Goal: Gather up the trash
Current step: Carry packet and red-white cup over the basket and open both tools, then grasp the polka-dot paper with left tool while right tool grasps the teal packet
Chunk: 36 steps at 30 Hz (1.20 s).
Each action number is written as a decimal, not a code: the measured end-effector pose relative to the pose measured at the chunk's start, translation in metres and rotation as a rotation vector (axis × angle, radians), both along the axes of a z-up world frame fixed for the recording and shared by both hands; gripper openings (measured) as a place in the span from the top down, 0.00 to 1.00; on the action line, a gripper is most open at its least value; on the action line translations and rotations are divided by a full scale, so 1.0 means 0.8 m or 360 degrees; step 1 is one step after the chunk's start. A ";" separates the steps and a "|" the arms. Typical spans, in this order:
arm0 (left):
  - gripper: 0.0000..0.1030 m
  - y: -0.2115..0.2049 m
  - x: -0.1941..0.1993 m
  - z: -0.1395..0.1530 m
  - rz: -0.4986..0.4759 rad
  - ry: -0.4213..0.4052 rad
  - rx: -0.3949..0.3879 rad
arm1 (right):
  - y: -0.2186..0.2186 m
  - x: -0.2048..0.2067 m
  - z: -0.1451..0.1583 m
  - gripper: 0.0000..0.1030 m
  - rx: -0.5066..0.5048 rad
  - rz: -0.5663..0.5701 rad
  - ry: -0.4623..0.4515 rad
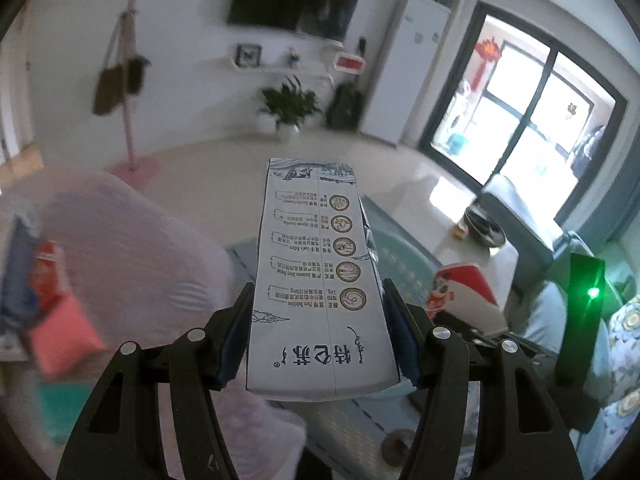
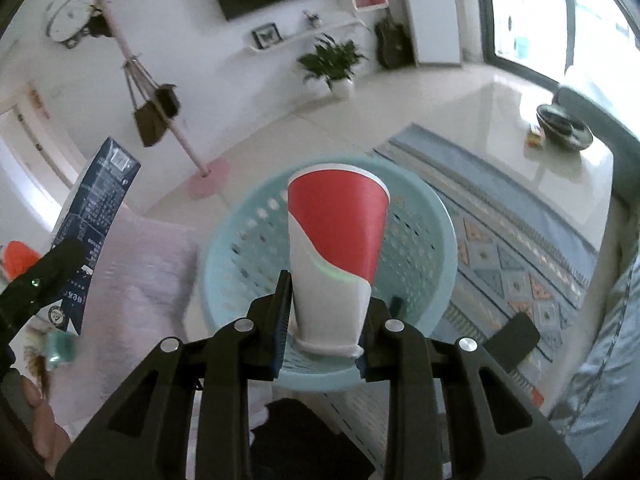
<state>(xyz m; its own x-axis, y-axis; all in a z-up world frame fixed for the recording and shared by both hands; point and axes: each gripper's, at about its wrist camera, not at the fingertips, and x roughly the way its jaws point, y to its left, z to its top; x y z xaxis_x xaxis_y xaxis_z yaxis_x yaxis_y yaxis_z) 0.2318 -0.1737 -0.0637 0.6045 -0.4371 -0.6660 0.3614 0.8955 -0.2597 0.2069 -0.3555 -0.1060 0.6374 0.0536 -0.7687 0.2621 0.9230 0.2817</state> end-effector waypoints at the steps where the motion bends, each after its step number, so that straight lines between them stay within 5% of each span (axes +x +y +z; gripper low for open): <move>1: 0.42 -0.004 0.007 -0.007 -0.0027 0.0054 -0.0012 | -0.001 0.005 -0.005 0.75 -0.0002 -0.0009 0.0024; 4: 0.42 -0.011 0.031 -0.032 -0.0131 0.0256 -0.0163 | -0.004 0.017 -0.023 0.74 -0.0008 -0.0016 0.0095; 8: 0.41 -0.019 0.045 -0.052 -0.0139 0.0307 -0.0165 | -0.010 0.023 -0.033 0.74 0.0011 -0.0021 0.0122; 12: 0.31 -0.020 0.042 -0.050 -0.0133 0.0259 -0.0168 | -0.019 0.025 -0.037 0.73 0.0057 -0.0023 0.0127; 15: 0.28 -0.027 0.037 -0.040 -0.0145 0.0200 -0.0117 | -0.028 0.021 -0.037 0.50 0.0085 -0.0052 0.0112; 28: 0.27 0.016 0.000 -0.004 -0.0086 0.0114 -0.0172 | 0.002 -0.004 0.004 0.50 0.0052 0.0013 0.0017; 36: 0.27 0.079 -0.038 0.031 -0.0038 0.0085 -0.0334 | 0.064 -0.018 0.047 0.50 -0.0014 0.0169 -0.0092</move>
